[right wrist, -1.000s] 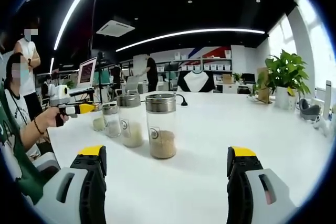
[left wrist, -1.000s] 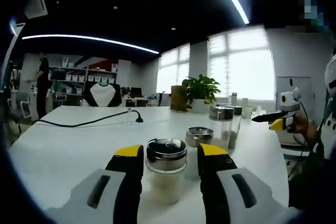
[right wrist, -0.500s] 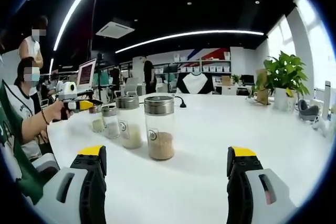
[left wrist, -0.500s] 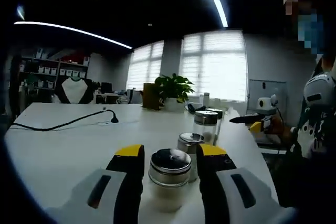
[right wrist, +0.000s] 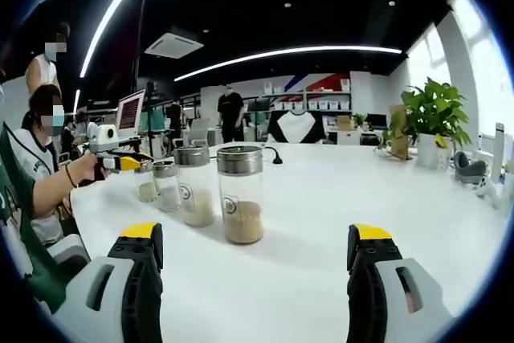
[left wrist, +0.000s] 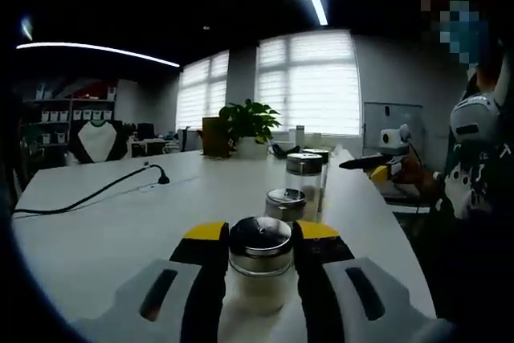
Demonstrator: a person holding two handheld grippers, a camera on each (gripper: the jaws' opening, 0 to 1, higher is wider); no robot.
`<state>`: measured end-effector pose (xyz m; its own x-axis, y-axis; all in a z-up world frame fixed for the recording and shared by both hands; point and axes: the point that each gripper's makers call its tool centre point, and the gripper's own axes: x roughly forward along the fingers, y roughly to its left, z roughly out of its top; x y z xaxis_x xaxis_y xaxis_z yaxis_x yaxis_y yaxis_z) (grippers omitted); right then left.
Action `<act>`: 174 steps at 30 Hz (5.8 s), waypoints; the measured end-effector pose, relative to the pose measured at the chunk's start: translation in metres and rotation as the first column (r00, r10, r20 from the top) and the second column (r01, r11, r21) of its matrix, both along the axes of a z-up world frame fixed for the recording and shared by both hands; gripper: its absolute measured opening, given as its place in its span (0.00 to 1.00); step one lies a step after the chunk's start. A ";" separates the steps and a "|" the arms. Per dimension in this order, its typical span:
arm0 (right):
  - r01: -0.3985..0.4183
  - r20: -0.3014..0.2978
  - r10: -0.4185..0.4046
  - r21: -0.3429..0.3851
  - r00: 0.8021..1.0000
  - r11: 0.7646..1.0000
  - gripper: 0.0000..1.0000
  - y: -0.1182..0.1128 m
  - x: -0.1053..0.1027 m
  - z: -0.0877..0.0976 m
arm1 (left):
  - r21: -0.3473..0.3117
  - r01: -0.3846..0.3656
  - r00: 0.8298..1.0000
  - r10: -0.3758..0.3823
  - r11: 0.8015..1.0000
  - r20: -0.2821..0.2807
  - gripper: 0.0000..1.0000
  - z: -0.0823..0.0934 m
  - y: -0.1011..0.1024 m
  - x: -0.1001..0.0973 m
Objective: Rotate the seasoning bottle until the label or dispensing opening points toward the visible target arrow and the bottle remains upright within the marked orientation range
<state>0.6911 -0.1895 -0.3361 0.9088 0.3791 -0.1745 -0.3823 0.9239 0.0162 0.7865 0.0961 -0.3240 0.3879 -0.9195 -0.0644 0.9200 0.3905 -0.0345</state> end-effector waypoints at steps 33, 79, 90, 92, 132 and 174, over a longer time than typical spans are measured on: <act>0.003 0.004 -0.003 0.001 1.000 1.000 0.98 -0.001 -0.001 0.001 | 0.030 -0.136 0.991 0.136 0.990 0.011 0.33 -0.002 -0.001 -0.001; 0.008 0.005 -0.008 0.014 1.000 1.000 0.98 -0.002 -0.001 0.000 | -0.022 -0.593 0.805 0.593 0.805 0.018 0.33 -0.002 0.011 0.005; 0.006 0.004 -0.006 0.016 1.000 1.000 0.98 -0.002 -0.001 0.000 | -0.022 -0.631 0.775 0.632 0.775 0.027 0.33 -0.002 0.013 0.006; 0.006 0.002 -0.006 0.015 1.000 1.000 0.98 -0.002 -0.001 0.000 | -0.018 -0.628 0.777 0.629 0.778 0.028 0.33 -0.002 0.013 0.007; -0.003 0.005 0.003 0.022 1.000 1.000 0.98 -0.001 -0.001 0.002 | 0.032 0.145 0.989 -0.145 0.989 -0.016 0.57 -0.008 -0.004 0.005; 0.007 -0.002 -0.007 0.022 1.000 1.000 0.98 -0.003 -0.001 -0.001 | 0.028 0.162 0.986 -0.161 0.986 -0.035 0.34 -0.004 -0.008 -0.001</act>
<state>0.6901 -0.1930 -0.3370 0.9110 0.3768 -0.1676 -0.3761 0.9259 0.0371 0.7856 0.0885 -0.3279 0.2319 -0.9672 -0.1036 0.9696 0.2384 -0.0553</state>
